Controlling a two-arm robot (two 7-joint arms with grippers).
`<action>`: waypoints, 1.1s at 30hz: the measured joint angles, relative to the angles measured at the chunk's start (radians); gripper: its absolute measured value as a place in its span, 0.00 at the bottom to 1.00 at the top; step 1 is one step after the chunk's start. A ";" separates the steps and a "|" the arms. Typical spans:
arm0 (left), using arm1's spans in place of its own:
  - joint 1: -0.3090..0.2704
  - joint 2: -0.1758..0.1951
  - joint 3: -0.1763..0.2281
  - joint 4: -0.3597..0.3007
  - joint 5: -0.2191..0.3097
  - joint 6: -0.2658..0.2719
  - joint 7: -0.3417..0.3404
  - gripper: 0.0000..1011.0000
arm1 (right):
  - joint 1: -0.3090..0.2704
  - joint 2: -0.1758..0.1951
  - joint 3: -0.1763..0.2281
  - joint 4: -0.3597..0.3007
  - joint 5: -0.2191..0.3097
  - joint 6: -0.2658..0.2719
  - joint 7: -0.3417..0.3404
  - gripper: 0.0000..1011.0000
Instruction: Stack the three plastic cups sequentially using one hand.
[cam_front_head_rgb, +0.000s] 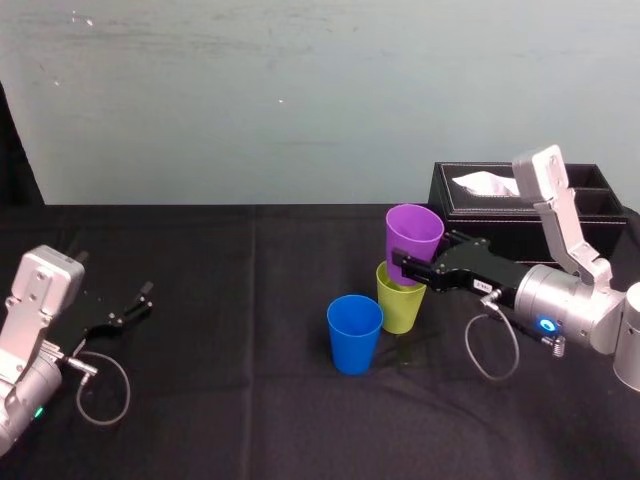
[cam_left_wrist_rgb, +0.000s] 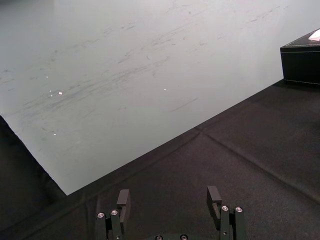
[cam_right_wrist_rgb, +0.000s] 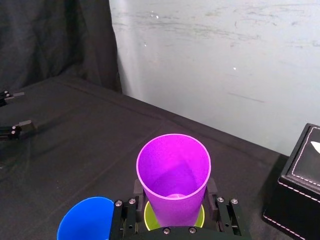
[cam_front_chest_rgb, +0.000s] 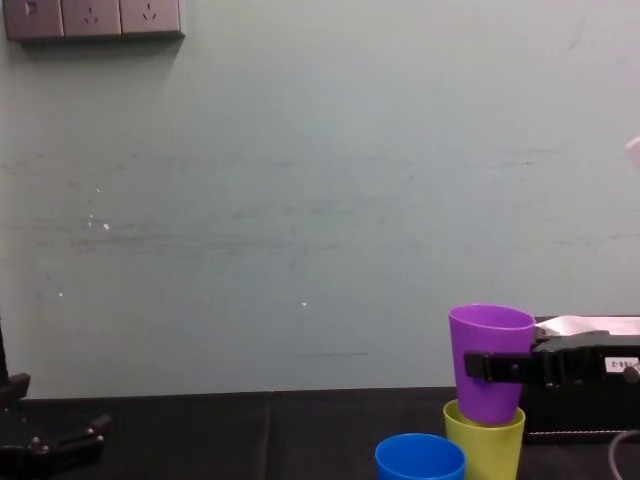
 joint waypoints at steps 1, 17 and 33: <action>0.000 0.000 0.000 0.000 0.000 0.000 0.000 0.99 | 0.002 -0.002 -0.001 0.006 0.000 0.001 0.001 0.71; 0.000 0.000 0.000 0.000 0.000 0.000 0.000 0.99 | 0.019 -0.016 -0.025 0.061 -0.008 0.013 0.016 0.71; 0.000 0.000 0.000 0.000 0.000 0.000 0.000 0.99 | 0.018 -0.016 -0.021 0.056 -0.006 0.010 0.015 0.93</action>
